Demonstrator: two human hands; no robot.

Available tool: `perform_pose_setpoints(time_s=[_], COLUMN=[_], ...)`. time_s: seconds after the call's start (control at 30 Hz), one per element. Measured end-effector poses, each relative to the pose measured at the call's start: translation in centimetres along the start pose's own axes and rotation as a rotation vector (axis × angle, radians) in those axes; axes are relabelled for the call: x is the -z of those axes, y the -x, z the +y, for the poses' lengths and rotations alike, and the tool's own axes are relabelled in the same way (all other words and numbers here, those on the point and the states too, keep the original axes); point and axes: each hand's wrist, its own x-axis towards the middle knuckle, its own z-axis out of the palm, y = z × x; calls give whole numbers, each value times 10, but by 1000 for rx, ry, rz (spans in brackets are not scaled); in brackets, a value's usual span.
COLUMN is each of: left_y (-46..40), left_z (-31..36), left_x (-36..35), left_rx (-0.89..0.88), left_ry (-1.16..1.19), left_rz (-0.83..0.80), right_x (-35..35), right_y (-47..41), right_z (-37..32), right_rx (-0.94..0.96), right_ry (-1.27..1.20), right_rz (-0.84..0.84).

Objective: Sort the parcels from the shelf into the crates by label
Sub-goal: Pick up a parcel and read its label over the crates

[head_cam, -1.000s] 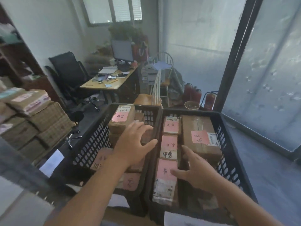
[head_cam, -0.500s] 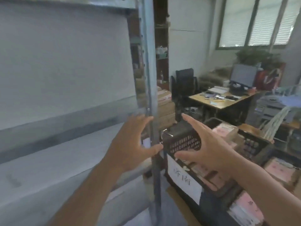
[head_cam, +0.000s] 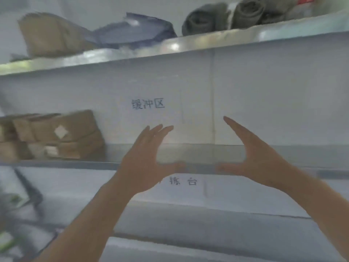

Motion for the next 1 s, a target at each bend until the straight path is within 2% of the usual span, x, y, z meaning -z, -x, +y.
perform_pose_setpoints(time_s=[0.3, 0.6, 0.8, 0.9, 1.0], left_y=[15, -7, -49, -68, -82], left_z=[-204, -319, -386, -425, -446], left_x=[127, 180, 197, 194, 190], left_rx=[335, 424, 408, 322, 283], left_ry=[-175, -320, -389, -439, -355], left_rz=[112, 96, 4, -7, -71], right_x=[-155, -264, -321, -350, -365], right_y=[-178, -311, -374, -398, -412], right_z=[-109, -172, -210, -222, -236], right_rx=[214, 377, 317, 185, -11], right_ry=[-158, -222, -246, -265, -360], right_rz=[-180, -275, -345, -352, -383])
